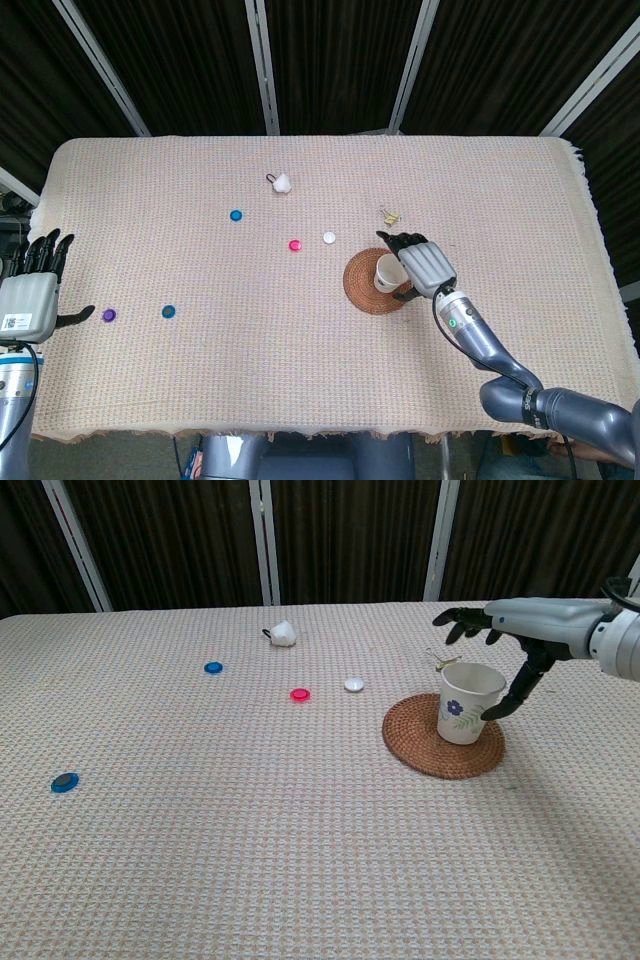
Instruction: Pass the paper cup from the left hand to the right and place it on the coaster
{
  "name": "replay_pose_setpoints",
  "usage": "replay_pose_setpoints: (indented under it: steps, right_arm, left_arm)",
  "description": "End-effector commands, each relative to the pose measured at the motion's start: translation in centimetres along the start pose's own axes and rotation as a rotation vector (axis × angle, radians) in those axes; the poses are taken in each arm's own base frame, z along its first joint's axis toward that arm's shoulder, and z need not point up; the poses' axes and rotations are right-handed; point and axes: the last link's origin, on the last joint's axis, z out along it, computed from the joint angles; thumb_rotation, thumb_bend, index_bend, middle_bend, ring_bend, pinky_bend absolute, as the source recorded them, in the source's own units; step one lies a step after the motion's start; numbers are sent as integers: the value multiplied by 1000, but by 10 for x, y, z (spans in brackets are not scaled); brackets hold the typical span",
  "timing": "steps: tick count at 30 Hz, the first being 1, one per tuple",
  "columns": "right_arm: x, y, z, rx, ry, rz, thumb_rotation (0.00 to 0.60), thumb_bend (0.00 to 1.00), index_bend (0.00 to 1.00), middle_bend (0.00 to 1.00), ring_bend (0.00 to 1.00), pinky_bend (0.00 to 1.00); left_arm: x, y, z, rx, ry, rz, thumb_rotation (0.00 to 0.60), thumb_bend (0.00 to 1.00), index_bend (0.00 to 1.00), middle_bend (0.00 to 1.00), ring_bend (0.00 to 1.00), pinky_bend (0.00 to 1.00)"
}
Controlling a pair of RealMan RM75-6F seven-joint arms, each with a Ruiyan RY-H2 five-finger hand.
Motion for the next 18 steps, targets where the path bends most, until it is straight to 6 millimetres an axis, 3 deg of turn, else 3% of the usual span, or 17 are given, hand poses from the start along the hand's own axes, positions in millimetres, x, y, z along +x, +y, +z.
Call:
replay_pose_setpoints:
  steps: [1,8,12,18]
  right_arm:
    - [6,-2,-3,1,27,11,600,0,0,1,0,152]
    - [33,-2,-31,6,137,17,600,0,0,0,0,51]
    - [48,18,-84,-22,245,-42,600,0,0,0,0,0]
    - [44,51,-144,-90,323,-123,600,0,0,0,0,0]
  left_arm:
    - [0,0,0,-1,-3,0,600,0,0,0,0,0]
    - [0,0,-1,-7,-6,-6,600,0,0,0,0,0]
    - [1,1,-2,-21,-1,-8,600,0,0,0,0,0]
    - [1,3,-7,-50,6,-13,600,0,0,0,0,0]
